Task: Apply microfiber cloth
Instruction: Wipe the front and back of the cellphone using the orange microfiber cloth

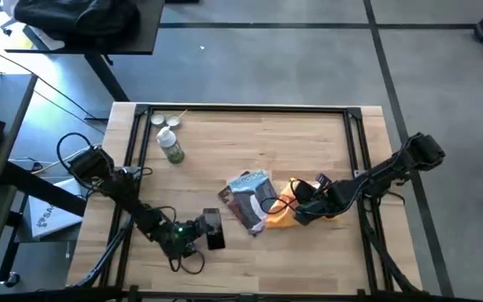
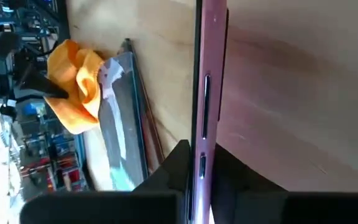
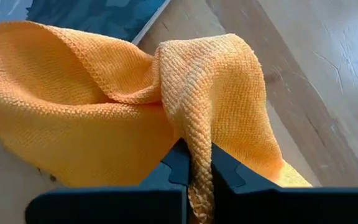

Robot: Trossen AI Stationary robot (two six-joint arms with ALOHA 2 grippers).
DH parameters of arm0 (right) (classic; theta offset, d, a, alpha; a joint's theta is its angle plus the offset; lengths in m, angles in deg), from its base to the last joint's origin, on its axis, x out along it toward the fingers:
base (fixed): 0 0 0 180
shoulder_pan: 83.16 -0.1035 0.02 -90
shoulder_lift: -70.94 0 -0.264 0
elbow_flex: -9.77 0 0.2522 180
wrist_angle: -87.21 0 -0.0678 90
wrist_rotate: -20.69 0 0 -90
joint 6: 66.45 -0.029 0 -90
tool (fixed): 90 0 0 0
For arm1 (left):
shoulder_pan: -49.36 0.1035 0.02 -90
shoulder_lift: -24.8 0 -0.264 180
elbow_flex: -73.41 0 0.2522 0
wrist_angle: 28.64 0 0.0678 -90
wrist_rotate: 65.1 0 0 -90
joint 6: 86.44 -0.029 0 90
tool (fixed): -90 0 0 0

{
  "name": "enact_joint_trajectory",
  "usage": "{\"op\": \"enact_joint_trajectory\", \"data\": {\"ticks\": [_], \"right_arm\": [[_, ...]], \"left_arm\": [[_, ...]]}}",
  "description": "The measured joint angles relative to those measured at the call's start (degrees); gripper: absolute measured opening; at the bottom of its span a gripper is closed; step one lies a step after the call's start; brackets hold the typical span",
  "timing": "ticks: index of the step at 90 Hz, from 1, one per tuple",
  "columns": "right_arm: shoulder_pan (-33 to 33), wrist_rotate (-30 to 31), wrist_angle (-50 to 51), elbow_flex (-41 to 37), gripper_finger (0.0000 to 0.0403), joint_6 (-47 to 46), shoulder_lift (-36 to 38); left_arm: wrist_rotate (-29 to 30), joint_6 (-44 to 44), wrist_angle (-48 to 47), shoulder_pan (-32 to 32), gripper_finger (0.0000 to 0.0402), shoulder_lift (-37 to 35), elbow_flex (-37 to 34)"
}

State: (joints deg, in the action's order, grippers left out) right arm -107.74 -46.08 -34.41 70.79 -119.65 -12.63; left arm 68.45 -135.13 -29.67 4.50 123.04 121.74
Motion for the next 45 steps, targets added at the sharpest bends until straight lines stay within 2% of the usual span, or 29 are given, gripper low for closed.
{"op": "enact_joint_trajectory", "data": {"ticks": [9, 23, 45], "right_arm": [[0.2, -1.7, -0.1, 0.0, 0.0027, 0.4, 0.0], [0.9, -2.3, 0.4, 0.0, 0.0087, 0.4, 0.0], [0.9, -3.9, 1.0, 0.0, 0.0163, 0.8, 0.5]], "left_arm": [[-0.3, 0.7, -0.6, 0.1, 0.0019, 0.0, 0.0], [-1.3, 2.8, -1.2, 3.0, 0.0035, 0.0, 0.0], [-6.4, 5.3, -4.1, 5.5, 0.0071, 0.0, 0.0]]}}
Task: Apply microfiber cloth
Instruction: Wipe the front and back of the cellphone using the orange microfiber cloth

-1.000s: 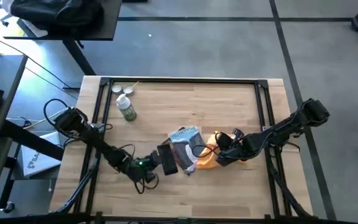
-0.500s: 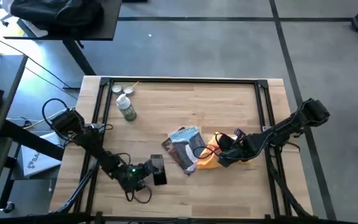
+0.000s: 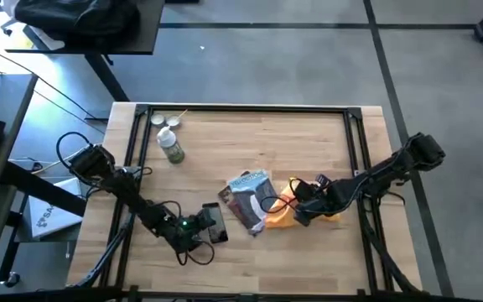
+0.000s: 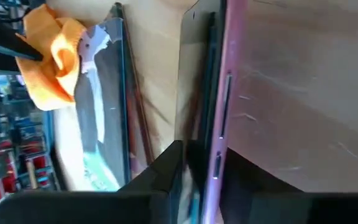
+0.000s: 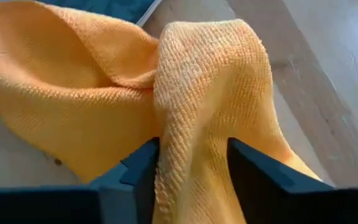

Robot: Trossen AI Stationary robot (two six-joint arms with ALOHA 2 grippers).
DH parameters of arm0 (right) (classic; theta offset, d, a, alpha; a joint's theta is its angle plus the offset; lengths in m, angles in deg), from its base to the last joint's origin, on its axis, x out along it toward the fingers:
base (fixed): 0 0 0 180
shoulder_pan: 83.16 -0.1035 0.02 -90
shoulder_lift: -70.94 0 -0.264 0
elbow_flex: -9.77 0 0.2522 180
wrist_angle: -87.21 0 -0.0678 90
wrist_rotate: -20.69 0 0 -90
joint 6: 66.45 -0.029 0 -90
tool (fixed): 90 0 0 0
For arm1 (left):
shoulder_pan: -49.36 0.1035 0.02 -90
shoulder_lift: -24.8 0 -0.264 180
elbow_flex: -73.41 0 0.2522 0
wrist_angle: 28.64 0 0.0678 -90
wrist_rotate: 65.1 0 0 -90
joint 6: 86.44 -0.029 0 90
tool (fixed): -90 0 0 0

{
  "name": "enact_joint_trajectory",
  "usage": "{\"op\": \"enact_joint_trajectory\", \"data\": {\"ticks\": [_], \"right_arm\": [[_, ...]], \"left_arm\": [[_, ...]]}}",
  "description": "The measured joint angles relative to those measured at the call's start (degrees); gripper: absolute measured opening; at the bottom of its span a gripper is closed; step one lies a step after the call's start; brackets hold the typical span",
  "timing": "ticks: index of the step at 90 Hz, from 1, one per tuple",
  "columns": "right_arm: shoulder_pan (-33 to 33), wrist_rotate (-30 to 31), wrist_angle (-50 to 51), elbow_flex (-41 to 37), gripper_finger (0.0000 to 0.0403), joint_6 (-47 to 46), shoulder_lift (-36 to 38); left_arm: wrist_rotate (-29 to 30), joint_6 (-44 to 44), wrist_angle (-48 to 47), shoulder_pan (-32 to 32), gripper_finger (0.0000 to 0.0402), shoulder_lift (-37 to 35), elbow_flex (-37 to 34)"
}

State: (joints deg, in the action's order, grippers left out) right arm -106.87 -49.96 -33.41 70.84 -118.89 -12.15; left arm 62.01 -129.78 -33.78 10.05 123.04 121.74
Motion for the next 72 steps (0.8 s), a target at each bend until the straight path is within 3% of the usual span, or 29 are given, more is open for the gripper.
{"op": "enact_joint_trajectory", "data": {"ticks": [15, 28, 34, 52, 72], "right_arm": [[0.1, 0.2, 8.1, 2.4, 0.0173, -1.5, 0.3], [0.1, 1.9, 19.5, 9.2, 0.0173, -1.6, 0.3], [-0.1, 2.7, 20.3, 12.9, 0.0173, -0.1, 0.4], [-0.3, 5.0, 14.3, 18.0, 0.0173, 5.1, 0.4], [-0.3, 0.5, -5.2, 11.7, 0.0172, 9.2, -1.5]], "left_arm": [[-1.3, 6.8, -2.9, -0.3, 0.0105, -2.7, -0.2], [-4.4, 14.7, -12.2, -0.3, 0.0133, -9.2, -0.4], [-6.7, 18.7, -17.2, -0.3, 0.0142, -12.2, -0.3], [-8.4, 28.0, -25.9, -0.9, 0.0147, -21.0, -0.3], [-8.0, 36.2, -25.6, -2.1, 0.0147, -31.6, -0.3]]}}
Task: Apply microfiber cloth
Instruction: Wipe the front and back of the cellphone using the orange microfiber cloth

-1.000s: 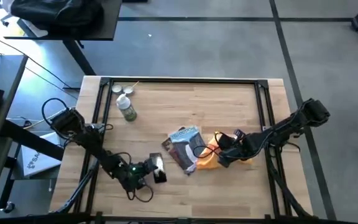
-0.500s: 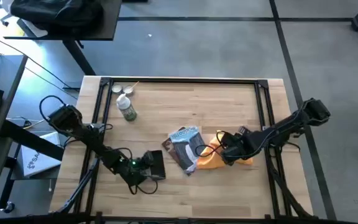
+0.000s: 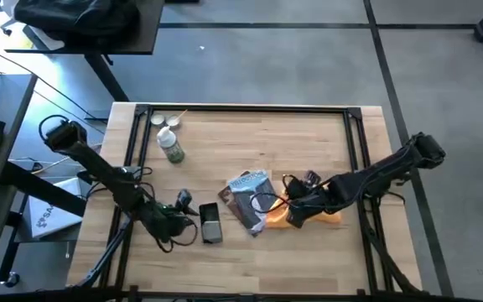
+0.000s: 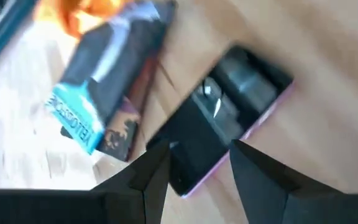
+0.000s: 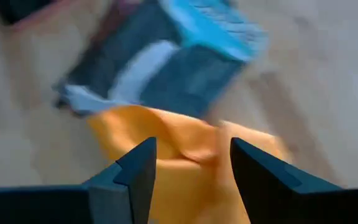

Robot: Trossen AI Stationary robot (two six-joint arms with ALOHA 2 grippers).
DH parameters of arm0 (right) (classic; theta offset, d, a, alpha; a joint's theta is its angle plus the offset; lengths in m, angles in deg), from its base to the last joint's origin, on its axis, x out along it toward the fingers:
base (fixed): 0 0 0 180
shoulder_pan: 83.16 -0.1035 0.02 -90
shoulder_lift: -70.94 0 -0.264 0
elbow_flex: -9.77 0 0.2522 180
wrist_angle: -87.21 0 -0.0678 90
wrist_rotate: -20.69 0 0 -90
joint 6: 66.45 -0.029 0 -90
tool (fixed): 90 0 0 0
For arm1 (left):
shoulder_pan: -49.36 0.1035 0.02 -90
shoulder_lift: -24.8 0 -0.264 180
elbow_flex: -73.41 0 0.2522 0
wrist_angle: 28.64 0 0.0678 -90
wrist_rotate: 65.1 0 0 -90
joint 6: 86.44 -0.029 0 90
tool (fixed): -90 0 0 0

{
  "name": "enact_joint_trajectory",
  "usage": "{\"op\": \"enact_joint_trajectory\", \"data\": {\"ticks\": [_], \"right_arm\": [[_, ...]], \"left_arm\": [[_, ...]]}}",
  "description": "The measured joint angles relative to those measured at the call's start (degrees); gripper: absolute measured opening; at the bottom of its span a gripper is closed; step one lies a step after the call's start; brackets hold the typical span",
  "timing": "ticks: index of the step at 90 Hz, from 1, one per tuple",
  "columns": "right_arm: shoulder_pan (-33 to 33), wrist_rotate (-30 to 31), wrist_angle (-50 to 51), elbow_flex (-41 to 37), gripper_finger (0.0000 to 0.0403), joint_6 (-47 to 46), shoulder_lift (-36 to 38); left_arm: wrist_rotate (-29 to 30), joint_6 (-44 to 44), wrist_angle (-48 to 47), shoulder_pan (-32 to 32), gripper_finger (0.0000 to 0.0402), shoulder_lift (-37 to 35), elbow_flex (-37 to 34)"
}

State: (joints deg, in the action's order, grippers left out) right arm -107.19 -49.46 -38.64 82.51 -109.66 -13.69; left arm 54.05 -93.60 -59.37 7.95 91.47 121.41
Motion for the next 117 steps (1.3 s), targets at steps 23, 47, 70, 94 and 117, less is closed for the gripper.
{"op": "enact_joint_trajectory", "data": {"ticks": [23, 47, 70, 94, 117], "right_arm": [[0.5, -3.9, -4.8, -7.1, 0.0172, -2.5, -4.4], [4.8, -8.3, 7.7, -17.0, 0.0172, -9.2, -1.6], [4.0, -8.5, 32.1, -17.8, 0.0172, -20.9, 10.1], [3.6, 0.5, 27.2, -16.7, 0.0172, -27.7, 20.2], [3.9, 4.1, 3.0, -16.7, 0.0172, -12.3, 16.9]], "left_arm": [[6.9, 13.8, 0.4, 0.0, 0.0147, -11.7, 0.1], [19.6, 8.7, 2.8, 0.9, 0.0147, -14.2, 0.1], [19.6, 13.9, 3.3, 0.9, 0.0147, -14.3, 0.1], [23.7, 13.0, 7.0, 0.9, 0.0147, -14.5, 0.1], [16.5, 7.9, 14.3, 0.9, 0.0147, -15.4, 0.1]]}}
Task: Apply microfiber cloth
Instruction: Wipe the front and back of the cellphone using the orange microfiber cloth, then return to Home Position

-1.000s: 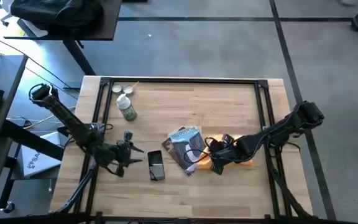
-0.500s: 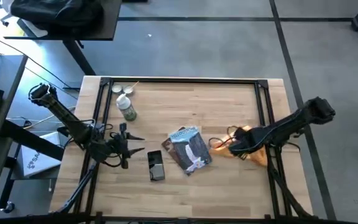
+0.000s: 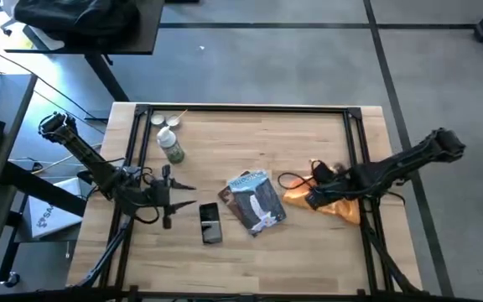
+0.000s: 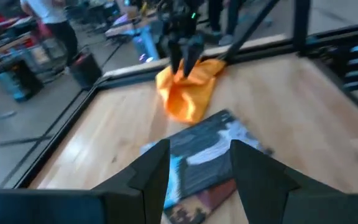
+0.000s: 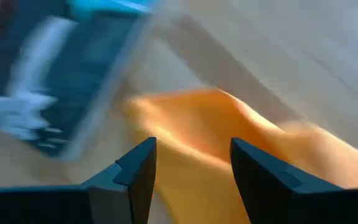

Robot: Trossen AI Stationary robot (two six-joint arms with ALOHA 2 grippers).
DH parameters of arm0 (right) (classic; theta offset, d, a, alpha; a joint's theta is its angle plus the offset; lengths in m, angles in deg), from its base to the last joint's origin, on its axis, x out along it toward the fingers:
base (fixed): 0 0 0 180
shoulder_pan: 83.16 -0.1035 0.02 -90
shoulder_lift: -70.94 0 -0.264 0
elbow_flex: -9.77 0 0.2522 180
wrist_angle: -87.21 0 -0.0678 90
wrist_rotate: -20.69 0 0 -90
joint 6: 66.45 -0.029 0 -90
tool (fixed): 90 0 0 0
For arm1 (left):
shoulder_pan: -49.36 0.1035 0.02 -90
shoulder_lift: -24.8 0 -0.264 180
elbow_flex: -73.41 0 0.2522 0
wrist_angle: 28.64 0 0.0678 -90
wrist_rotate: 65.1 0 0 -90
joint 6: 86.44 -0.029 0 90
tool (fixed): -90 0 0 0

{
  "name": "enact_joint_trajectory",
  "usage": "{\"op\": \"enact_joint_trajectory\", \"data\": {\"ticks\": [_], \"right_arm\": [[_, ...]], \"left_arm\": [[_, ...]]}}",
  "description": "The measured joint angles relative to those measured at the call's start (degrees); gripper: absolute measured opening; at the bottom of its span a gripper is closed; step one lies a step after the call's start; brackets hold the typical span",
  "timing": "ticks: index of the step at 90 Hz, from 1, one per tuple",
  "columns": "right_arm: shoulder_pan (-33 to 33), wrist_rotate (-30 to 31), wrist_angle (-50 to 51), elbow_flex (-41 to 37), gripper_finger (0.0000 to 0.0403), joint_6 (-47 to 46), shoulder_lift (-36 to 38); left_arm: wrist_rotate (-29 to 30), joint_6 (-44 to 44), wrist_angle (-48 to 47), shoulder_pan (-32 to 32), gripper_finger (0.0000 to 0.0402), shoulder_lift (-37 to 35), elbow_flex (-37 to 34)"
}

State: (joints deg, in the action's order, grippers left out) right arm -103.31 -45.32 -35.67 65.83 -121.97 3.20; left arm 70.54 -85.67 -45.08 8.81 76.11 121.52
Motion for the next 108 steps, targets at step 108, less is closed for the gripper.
{"op": "enact_joint_trajectory", "data": {"ticks": [108], "right_arm": [[2.8, 11.4, -10.5, -18.4, 0.0119, 20.1, 29.4]], "left_arm": [[-1.6, -2.7, 35.2, 5.2, 0.0147, -23.6, -23.8]]}}
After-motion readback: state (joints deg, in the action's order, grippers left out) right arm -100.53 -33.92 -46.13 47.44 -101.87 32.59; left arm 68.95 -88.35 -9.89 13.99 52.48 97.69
